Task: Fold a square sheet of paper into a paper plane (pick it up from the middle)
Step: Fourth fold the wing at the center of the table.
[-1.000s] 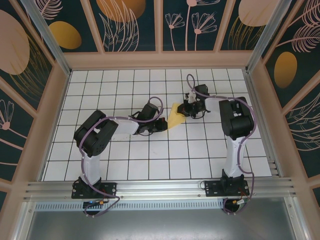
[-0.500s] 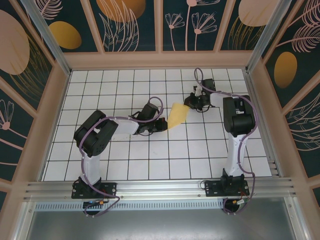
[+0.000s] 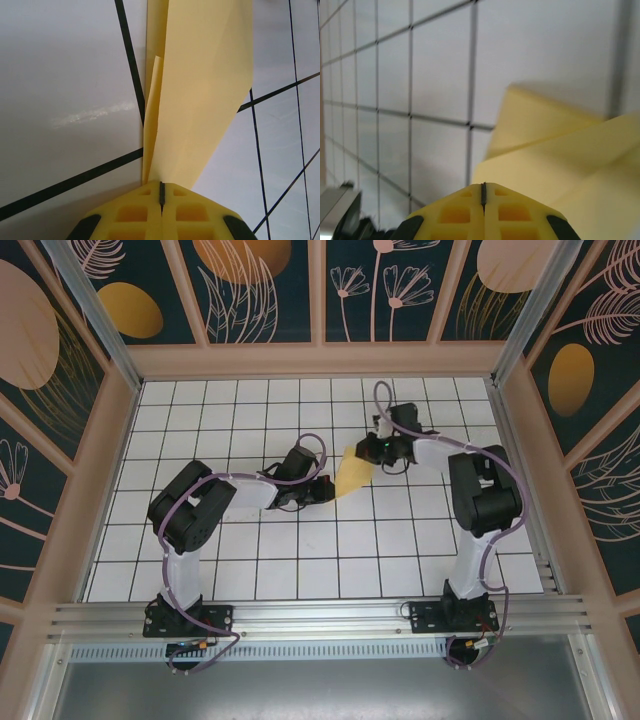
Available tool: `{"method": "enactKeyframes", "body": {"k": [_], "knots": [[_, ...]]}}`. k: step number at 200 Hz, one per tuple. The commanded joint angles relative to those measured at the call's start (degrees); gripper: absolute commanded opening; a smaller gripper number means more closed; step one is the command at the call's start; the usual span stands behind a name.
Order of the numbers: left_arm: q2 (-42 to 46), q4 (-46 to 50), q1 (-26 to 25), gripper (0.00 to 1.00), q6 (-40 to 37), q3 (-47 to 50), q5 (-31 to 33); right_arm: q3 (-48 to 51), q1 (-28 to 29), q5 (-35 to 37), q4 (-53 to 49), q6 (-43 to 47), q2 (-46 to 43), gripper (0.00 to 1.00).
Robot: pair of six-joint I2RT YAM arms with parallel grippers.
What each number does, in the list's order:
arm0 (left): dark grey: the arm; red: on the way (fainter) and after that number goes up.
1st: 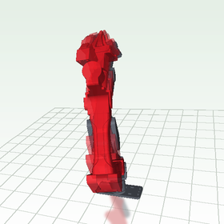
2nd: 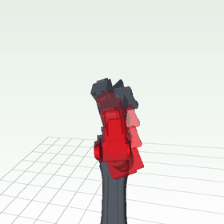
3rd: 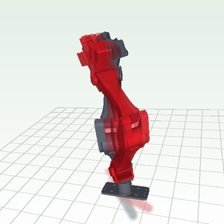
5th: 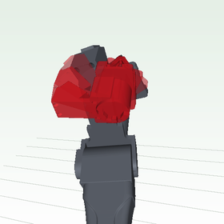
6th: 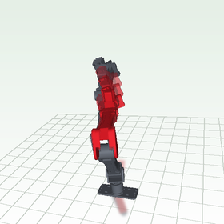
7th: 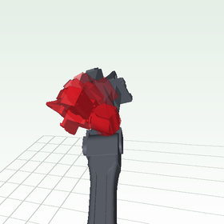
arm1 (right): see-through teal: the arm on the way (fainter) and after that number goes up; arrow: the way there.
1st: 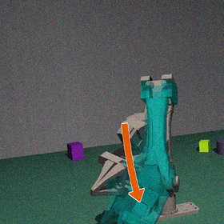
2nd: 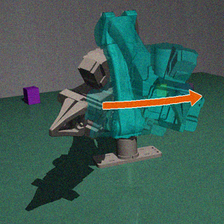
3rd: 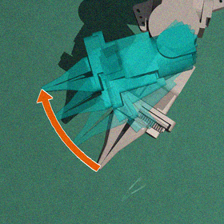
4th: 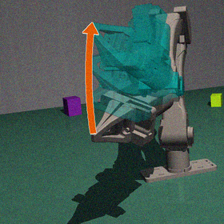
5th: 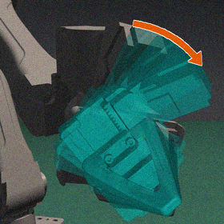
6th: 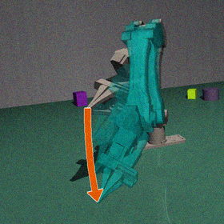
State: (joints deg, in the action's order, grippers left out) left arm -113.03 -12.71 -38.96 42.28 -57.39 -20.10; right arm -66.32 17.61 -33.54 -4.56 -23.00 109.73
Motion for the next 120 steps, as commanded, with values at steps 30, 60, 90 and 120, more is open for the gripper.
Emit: {"method": "enactKeyframes", "body": {"k": [30, 60, 90, 120], "knots": [[-3.0, 12.1, 0.4, 0.00, -0.2, 2.0, 2.5, 2.5, 5.4, -4.2, 0.6, -0.7, 2.5, 0.04], [-2.8, 11.8, 0.4, 0.00, 0.1, 2.1, 2.3, 2.2, 5.3, -4.3, 0.7, 0.0, 4.4, 0.03], [-2.7, 12.0, 0.4, 0.00, 0.0, 2.3, 2.3, 1.8, 4.2, -3.4, 0.5, 0.8, 6.5, 0.03], [-2.4, 12.1, 0.4, 0.00, -0.3, 3.0, 2.3, 1.4, 0.8, -1.7, 0.7, 1.8, 7.7, 0.03]]}}
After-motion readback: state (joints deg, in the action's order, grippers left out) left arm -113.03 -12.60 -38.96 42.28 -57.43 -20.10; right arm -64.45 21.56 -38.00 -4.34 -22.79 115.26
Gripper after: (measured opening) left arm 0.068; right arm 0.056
